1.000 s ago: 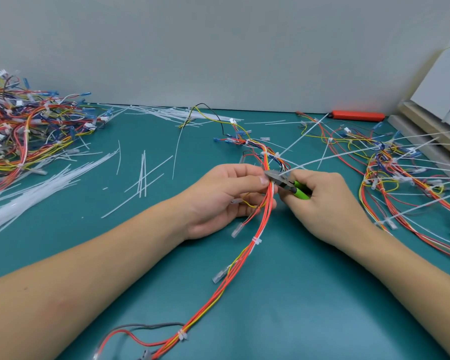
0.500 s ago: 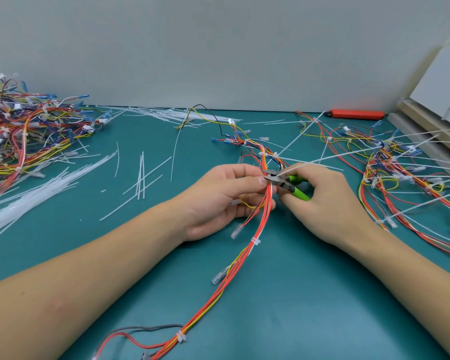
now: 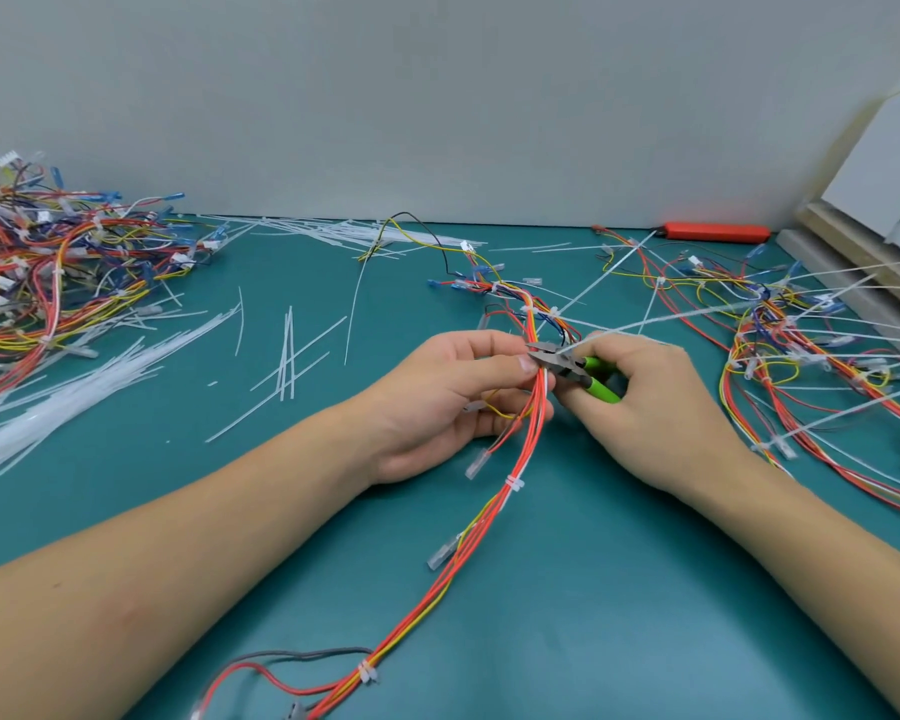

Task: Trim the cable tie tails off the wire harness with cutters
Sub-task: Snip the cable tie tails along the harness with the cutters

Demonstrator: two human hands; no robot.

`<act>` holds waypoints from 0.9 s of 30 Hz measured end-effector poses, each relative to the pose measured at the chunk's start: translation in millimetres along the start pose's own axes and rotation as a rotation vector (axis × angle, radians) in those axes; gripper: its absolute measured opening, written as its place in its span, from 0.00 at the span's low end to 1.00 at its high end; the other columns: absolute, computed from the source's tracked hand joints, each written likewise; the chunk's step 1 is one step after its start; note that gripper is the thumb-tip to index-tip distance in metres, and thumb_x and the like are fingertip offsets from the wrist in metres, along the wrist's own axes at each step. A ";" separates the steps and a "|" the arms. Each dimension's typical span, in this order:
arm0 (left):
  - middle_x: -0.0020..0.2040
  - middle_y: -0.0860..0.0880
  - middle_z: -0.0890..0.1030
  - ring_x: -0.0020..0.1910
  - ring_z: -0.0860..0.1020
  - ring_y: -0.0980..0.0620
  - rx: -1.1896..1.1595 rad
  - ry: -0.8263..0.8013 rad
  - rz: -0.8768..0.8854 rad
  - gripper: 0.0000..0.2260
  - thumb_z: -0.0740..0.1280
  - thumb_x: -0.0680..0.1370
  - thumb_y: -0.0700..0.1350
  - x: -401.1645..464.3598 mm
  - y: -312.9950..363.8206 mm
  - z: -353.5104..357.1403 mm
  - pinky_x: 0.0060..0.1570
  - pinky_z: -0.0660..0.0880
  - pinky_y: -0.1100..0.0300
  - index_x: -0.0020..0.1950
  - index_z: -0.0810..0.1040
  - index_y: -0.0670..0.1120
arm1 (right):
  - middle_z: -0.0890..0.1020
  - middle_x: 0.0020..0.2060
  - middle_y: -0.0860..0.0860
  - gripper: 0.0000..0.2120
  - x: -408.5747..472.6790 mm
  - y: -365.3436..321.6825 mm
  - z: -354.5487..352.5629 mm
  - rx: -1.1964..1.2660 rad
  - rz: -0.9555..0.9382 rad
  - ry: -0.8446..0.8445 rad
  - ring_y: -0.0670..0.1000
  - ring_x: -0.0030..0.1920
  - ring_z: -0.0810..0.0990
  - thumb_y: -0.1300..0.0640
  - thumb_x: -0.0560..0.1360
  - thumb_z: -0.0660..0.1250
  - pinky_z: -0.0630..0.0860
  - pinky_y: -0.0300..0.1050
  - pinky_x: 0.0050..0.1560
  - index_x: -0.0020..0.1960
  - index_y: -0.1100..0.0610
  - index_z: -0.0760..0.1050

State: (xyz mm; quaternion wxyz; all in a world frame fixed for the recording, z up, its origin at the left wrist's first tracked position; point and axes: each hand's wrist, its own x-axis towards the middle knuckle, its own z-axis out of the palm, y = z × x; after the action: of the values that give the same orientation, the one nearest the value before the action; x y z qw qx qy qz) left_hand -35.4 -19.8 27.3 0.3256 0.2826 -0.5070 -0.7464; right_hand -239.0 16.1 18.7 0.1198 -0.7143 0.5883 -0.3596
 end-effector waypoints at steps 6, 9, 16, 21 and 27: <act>0.42 0.48 0.84 0.37 0.83 0.51 -0.006 -0.009 -0.005 0.07 0.65 0.81 0.37 0.6 -0.2 -0.4 0.43 0.79 0.60 0.58 0.76 0.41 | 0.84 0.43 0.41 0.06 2.4 -3.9 -2.9 -0.052 -0.062 0.003 0.43 0.49 0.80 0.55 0.73 0.71 0.72 0.33 0.52 0.47 0.47 0.83; 0.42 0.48 0.85 0.37 0.84 0.51 -0.013 -0.008 -0.006 0.06 0.65 0.81 0.37 0.9 -0.5 -0.8 0.43 0.80 0.60 0.58 0.76 0.41 | 0.83 0.44 0.36 0.09 1.8 -1.4 -2.0 -0.046 -0.032 0.024 0.37 0.51 0.78 0.58 0.72 0.73 0.69 0.26 0.50 0.49 0.46 0.83; 0.43 0.47 0.85 0.38 0.84 0.51 -0.012 -0.007 -0.004 0.04 0.66 0.81 0.38 0.4 -0.9 -0.6 0.43 0.80 0.60 0.55 0.77 0.42 | 0.81 0.35 0.48 0.02 1.5 0.8 -1.5 -0.014 0.045 -0.019 0.50 0.37 0.77 0.56 0.73 0.73 0.77 0.49 0.43 0.44 0.51 0.81; 0.44 0.48 0.84 0.38 0.83 0.51 0.000 -0.013 0.002 0.04 0.67 0.80 0.38 0.5 -1.3 -0.8 0.43 0.80 0.60 0.55 0.77 0.42 | 0.75 0.29 0.51 0.07 0.7 1.8 -1.3 -0.063 0.043 -0.046 0.53 0.34 0.72 0.53 0.76 0.70 0.75 0.52 0.39 0.42 0.55 0.79; 0.44 0.47 0.84 0.38 0.83 0.51 -0.001 -0.008 0.002 0.05 0.66 0.80 0.38 -0.1 -0.4 0.2 0.44 0.79 0.60 0.55 0.77 0.42 | 0.75 0.30 0.52 0.07 -0.6 2.5 -0.2 -0.070 0.024 -0.031 0.55 0.34 0.72 0.53 0.77 0.70 0.75 0.53 0.39 0.43 0.56 0.79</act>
State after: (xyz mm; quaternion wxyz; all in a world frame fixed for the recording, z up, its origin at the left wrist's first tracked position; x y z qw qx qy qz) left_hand -35.6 -19.5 27.0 0.3242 0.2789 -0.5083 -0.7475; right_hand -241.1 16.1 17.2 0.1079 -0.7164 0.6072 -0.3262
